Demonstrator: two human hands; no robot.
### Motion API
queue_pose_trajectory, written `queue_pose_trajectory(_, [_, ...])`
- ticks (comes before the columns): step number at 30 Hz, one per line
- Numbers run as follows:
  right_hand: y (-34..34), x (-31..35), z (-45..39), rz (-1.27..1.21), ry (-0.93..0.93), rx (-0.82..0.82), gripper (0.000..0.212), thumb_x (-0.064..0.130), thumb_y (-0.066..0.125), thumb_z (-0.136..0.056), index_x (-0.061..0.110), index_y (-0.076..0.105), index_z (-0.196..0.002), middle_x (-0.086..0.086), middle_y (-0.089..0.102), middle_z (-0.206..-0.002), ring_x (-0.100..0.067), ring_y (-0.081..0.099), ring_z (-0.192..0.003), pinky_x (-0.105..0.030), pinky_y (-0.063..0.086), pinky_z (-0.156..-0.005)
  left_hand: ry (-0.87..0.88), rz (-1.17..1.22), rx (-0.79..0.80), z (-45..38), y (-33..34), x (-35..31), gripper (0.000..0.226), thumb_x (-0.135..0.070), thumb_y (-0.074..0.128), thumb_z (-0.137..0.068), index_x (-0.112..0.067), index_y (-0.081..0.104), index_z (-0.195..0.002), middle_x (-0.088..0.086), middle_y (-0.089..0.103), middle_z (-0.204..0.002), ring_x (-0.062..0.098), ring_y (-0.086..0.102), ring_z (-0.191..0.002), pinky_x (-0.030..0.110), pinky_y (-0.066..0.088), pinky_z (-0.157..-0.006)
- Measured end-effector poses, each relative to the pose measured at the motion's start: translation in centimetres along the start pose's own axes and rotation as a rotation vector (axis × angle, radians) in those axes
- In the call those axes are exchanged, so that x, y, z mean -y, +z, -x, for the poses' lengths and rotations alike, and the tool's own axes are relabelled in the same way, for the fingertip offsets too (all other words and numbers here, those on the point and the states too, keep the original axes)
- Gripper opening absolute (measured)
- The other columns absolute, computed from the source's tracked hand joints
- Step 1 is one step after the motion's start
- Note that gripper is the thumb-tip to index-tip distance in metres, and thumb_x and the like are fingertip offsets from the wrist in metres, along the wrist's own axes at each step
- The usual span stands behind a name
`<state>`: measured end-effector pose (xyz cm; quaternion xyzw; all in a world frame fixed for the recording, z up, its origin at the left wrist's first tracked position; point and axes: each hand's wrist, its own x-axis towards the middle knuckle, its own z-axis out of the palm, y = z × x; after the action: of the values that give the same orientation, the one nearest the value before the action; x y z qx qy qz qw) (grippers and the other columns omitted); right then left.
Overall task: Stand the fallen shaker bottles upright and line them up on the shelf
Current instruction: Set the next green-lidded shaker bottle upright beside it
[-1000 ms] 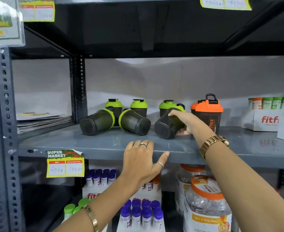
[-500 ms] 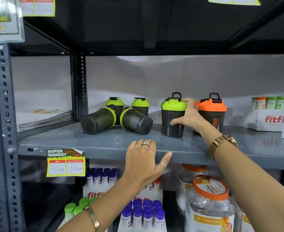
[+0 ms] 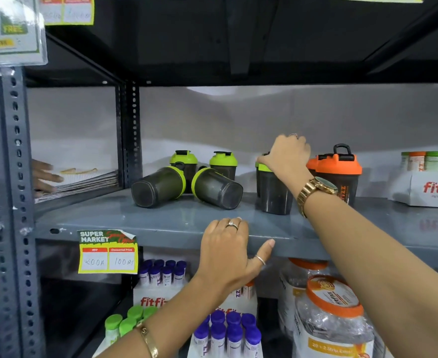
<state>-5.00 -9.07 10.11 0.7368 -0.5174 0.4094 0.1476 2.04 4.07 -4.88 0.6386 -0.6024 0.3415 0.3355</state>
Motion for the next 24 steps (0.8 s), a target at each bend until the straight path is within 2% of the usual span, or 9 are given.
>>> queue_pose_trajectory(3, [-1.0, -0.1, -0.6, -0.07, 0.012, 0.087, 0.059, 0.041, 0.074, -0.075, -0.001, 0.057, -0.113, -0.018, 0.06, -0.118, -0.033, 0.059, -0.11, -0.036, 0.05, -0.084, -0.001, -0.007, -0.006, 0.0, 0.0, 0.0, 0.057, -0.056, 0.035, -0.082, -0.009, 0.067, -0.08, 0.006, 0.07, -0.077, 0.024, 0.064, -0.071, 0.033, 0.042, -0.068])
queue_pose_trajectory(5, [-1.8, -0.3, -1.0, -0.106, 0.038, 0.174, 0.064, 0.038, 0.078, -0.072, -0.002, 0.054, -0.117, -0.019, 0.058, -0.123, -0.035, 0.056, -0.116, -0.038, 0.049, -0.089, 0.002, -0.001, -0.012, 0.0, 0.0, 0.0, 0.057, -0.056, 0.036, -0.082, -0.008, 0.067, -0.079, 0.006, 0.071, -0.077, 0.025, 0.064, -0.071, 0.031, 0.037, -0.07])
queue_pose_trajectory(10, [-3.3, -1.9, -3.2, -0.069, 0.03, 0.409, 0.066, 0.032, 0.084, -0.064, 0.002, 0.061, -0.118, -0.015, 0.059, -0.128, -0.035, 0.055, -0.119, -0.039, 0.048, -0.096, 0.002, -0.005, 0.001, 0.0, -0.1, -0.1, 0.059, -0.057, 0.034, -0.082, -0.009, 0.068, -0.081, 0.006, 0.071, -0.078, 0.023, 0.065, -0.073, 0.032, 0.042, -0.071])
queue_pose_trajectory(13, [-4.2, -2.6, -3.4, -0.09, -0.038, 0.538, 0.049, 0.016, 0.078, -0.074, 0.007, 0.063, -0.12, -0.01, 0.061, -0.121, -0.029, 0.055, -0.117, -0.034, 0.045, -0.096, 0.0, -0.002, 0.011, 0.0, -0.2, -0.1, 0.059, -0.057, 0.034, -0.082, -0.01, 0.068, -0.081, 0.005, 0.072, -0.078, 0.022, 0.065, -0.073, 0.031, 0.043, -0.07])
queue_pose_trajectory(17, [-5.1, -3.7, -3.2, -0.224, -0.035, 0.622, 0.033, -0.005, 0.067, -0.08, 0.009, 0.064, -0.11, -0.01, 0.06, -0.114, -0.029, 0.056, -0.112, -0.037, 0.047, -0.092, -0.006, 0.007, 0.012, 0.0, -0.3, -0.1, 0.058, -0.057, 0.034, -0.082, -0.01, 0.069, -0.081, 0.004, 0.072, -0.078, 0.021, 0.065, -0.073, 0.029, 0.049, -0.069])
queue_pose_trajectory(19, [-4.9, -3.9, -3.0, -0.23, -0.05, 0.627, 0.033, -0.012, 0.059, -0.082, 0.008, 0.065, -0.108, -0.007, 0.057, -0.091, -0.023, 0.055, -0.08, -0.029, 0.047, -0.067, -0.005, 0.008, 0.008, 0.1, -0.2, -0.2, 0.059, -0.057, 0.034, -0.082, -0.01, 0.069, -0.082, 0.005, 0.072, -0.079, 0.022, 0.066, -0.073, 0.03, 0.05, -0.07])
queue_pose_trajectory(20, [-4.7, -3.8, -2.8, -0.25, -0.049, 0.597, 0.033, -0.012, 0.055, -0.082, 0.007, 0.065, -0.106, -0.006, 0.055, -0.085, -0.021, 0.05, -0.073, -0.025, 0.041, -0.06, -0.003, 0.009, 0.005, 0.1, -0.2, -0.2, 0.059, -0.057, 0.034, -0.082, -0.01, 0.069, -0.083, 0.005, 0.072, -0.08, 0.022, 0.066, -0.074, 0.03, 0.05, -0.07])
queue_pose_trajectory(23, [-3.3, -3.3, -2.6, -0.374, 0.011, 0.306, 0.005, 0.006, 0.053, -0.076, 0.006, 0.058, -0.077, -0.012, 0.056, -0.075, -0.025, 0.051, -0.083, -0.025, 0.036, -0.056, 0.0, 0.007, 0.0, 0.1, -0.1, -0.1, 0.058, -0.057, 0.035, -0.082, -0.009, 0.068, -0.083, 0.005, 0.071, -0.079, 0.022, 0.065, -0.073, 0.03, 0.049, -0.069])
queue_pose_trajectory(24, [-2.7, -3.0, -2.6, -0.391, 0.041, 0.203, 0.015, 0.019, 0.054, -0.075, 0.004, 0.057, -0.078, -0.017, 0.059, -0.083, -0.031, 0.053, -0.09, -0.028, 0.039, -0.061, 0.0, 0.002, -0.002, 0.0, -0.1, -0.1, 0.058, -0.057, 0.035, -0.082, -0.009, 0.068, -0.083, 0.004, 0.071, -0.078, 0.022, 0.065, -0.073, 0.031, 0.048, -0.068])
